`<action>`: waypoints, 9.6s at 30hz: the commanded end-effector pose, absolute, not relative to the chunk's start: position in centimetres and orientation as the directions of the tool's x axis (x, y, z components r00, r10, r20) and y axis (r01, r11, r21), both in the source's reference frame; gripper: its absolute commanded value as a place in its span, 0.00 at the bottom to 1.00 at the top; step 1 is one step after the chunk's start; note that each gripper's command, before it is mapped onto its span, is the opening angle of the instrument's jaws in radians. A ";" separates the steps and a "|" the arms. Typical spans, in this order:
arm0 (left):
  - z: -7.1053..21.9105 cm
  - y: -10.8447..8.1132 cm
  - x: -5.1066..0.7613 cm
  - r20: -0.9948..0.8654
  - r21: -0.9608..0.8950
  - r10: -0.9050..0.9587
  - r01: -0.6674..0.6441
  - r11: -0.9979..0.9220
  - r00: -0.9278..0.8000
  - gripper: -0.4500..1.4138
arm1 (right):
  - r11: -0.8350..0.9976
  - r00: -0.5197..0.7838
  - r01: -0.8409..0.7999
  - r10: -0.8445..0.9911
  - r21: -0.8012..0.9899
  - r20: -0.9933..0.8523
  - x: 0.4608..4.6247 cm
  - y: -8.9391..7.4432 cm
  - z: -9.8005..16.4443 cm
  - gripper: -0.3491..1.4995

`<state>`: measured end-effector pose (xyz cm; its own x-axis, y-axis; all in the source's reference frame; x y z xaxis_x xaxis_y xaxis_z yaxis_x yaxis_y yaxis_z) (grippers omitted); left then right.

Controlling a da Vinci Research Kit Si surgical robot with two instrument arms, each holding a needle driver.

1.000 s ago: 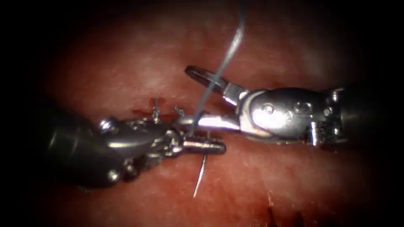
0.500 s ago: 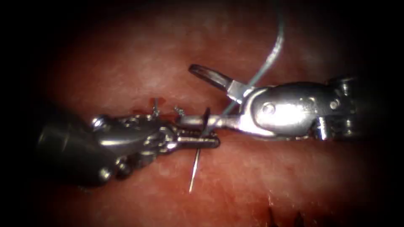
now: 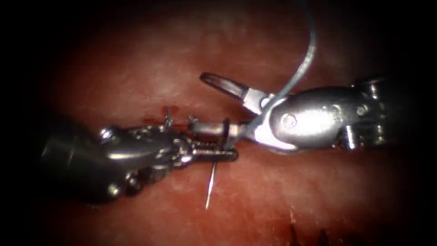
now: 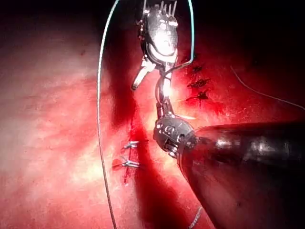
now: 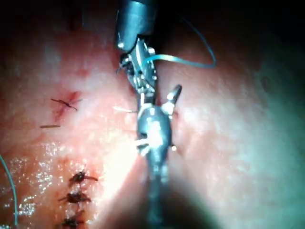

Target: Wound Closure

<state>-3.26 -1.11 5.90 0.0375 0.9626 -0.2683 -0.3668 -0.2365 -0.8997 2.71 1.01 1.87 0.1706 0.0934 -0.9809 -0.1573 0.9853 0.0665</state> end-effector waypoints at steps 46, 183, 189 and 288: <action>6.0 -1.4 -3.32 -0.725 -0.531 0.624 -0.341 -0.775 -0.289 0.38 | 0.983 0.180 -0.074 -0.150 -0.166 -0.972 2.56 1.3 2.4 0.00; 6.8 -1.6 -3.45 -0.626 -0.474 0.577 -0.332 -0.816 -0.525 0.32 | 0.878 0.075 -0.177 -0.438 -0.444 -0.896 2.57 0.8 3.0 0.00; 6.8 -1.6 -3.45 -0.625 -0.473 0.578 -0.335 -0.815 -0.525 0.32 | 0.866 0.077 -0.191 -0.456 -0.462 -0.887 2.56 0.9 2.9 0.00; 6.8 -1.5 -3.33 -0.646 -0.413 0.510 -0.302 -0.859 -0.568 0.31 | 0.542 0.155 -0.183 0.840 0.820 -0.520 2.63 0.6 3.1 0.38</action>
<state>-3.30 -1.40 6.78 -0.5833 0.4658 -0.6655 -0.2736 -0.8841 -0.3790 2.57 0.66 3.07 0.1490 0.8319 -0.5345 -0.1888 0.5545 0.8105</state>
